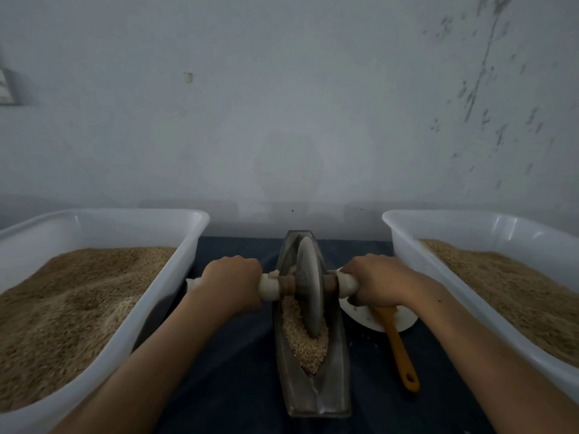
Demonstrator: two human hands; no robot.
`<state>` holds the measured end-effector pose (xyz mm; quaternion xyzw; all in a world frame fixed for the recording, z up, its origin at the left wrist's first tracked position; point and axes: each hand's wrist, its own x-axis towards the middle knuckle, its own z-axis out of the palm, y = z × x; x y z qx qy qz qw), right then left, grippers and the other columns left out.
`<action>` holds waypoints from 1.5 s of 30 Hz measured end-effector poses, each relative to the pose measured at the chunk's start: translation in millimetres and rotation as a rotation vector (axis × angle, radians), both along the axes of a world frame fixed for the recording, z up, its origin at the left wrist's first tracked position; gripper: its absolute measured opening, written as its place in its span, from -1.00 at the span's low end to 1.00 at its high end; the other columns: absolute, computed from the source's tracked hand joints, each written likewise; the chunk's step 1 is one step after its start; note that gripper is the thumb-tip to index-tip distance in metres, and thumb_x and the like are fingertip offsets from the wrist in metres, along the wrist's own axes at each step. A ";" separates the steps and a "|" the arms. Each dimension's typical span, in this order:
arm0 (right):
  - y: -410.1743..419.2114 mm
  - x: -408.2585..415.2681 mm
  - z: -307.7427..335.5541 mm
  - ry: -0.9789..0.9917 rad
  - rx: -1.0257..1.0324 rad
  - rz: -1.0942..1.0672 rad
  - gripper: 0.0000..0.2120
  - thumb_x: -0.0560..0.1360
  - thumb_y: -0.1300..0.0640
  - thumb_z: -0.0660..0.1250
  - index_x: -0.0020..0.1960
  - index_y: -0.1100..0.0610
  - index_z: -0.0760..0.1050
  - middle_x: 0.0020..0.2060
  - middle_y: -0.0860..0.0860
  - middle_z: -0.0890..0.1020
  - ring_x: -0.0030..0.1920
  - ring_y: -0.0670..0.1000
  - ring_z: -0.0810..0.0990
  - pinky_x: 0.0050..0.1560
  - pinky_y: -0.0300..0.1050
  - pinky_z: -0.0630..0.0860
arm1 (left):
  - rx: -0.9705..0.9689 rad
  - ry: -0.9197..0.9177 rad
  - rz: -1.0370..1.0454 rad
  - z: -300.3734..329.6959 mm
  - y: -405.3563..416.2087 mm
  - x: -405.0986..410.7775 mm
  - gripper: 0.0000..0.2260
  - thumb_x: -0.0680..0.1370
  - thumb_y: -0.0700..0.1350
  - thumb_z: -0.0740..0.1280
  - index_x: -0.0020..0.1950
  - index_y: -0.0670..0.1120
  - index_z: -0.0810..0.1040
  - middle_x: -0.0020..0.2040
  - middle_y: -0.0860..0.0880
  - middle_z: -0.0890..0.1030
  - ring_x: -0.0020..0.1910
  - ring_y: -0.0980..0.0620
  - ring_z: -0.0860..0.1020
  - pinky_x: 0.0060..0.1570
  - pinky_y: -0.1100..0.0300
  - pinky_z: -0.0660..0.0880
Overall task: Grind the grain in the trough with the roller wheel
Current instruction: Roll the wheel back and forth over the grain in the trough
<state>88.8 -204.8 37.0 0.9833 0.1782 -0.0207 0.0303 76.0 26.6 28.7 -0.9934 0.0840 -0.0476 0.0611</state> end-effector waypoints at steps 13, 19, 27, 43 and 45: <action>3.3 4.2 -15.6 -0.357 0.041 -0.007 -0.91 0.51 0.09 0.25 -0.12 -0.05 0.35 -0.13 -0.04 0.59 -0.09 0.05 0.57 -0.21 -0.11 0.34 | -0.056 -0.209 -0.001 -10.4 -0.7 1.6 -0.86 0.54 -0.04 0.28 0.07 -0.02 0.46 0.01 0.00 0.57 -0.02 0.00 0.56 -0.07 0.16 0.43; 5.8 -3.2 1.4 -0.084 -0.040 0.001 -0.91 0.46 0.11 0.33 -0.06 -0.04 0.48 -0.25 -0.08 0.52 -0.21 -0.03 0.50 -0.36 -0.19 0.30 | -0.032 0.021 0.005 -3.9 4.3 2.0 -0.72 0.45 0.00 0.40 0.12 -0.03 0.50 -0.03 0.01 0.57 -0.06 0.03 0.54 -0.06 0.18 0.47; 7.7 -3.7 0.2 -0.150 -0.029 -0.002 -0.92 0.49 0.12 0.28 -0.11 -0.05 0.43 -0.23 -0.06 0.52 -0.20 -0.01 0.51 -0.33 -0.17 0.30 | -0.045 -0.048 0.004 -6.5 3.7 6.7 -0.79 0.46 0.01 0.37 0.05 -0.01 0.50 -0.11 0.04 0.54 -0.12 0.04 0.53 -0.13 0.18 0.42; 3.6 -2.7 3.4 -0.037 -0.012 0.017 -0.87 0.45 0.10 0.37 -0.07 -0.09 0.47 -0.20 -0.06 0.57 -0.19 -0.04 0.53 -0.34 -0.19 0.33 | -0.041 0.043 -0.018 -0.3 4.9 3.2 -0.73 0.44 -0.01 0.40 0.10 -0.04 0.50 -0.15 0.04 0.50 -0.16 0.06 0.49 -0.11 0.19 0.45; 3.2 -3.2 3.6 -0.014 -0.018 0.012 -0.84 0.44 0.10 0.38 0.00 -0.06 0.52 -0.18 -0.05 0.58 -0.19 -0.04 0.53 -0.36 -0.21 0.33 | -0.032 0.039 -0.016 -0.6 5.0 3.6 -0.72 0.44 -0.01 0.40 0.11 -0.04 0.51 -0.09 0.02 0.55 -0.12 0.05 0.52 -0.11 0.19 0.45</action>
